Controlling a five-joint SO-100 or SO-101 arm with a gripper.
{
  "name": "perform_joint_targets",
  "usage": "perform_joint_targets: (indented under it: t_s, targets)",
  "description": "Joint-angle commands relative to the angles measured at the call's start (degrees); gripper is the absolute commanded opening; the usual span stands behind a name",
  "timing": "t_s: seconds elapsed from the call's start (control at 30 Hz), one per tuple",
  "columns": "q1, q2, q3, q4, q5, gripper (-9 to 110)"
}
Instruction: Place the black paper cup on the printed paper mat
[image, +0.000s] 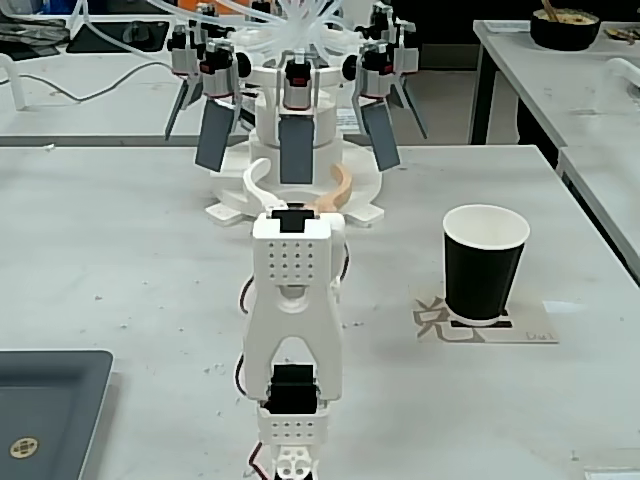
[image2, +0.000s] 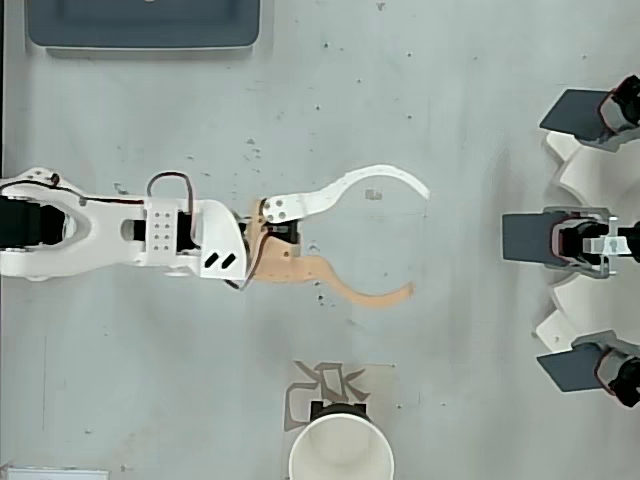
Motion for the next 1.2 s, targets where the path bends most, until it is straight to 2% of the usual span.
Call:
perform_joint_targets:
  t_s: [0.0,0.7,1.17]
  targets:
    - [-0.62,-1.67,-6.59,1.32,-0.18,22]
    - [-1.32,-11.87,-23.38,7.91,-0.35,16]
    - [-1.32,-12.83,-24.43,9.32,-1.76,14]
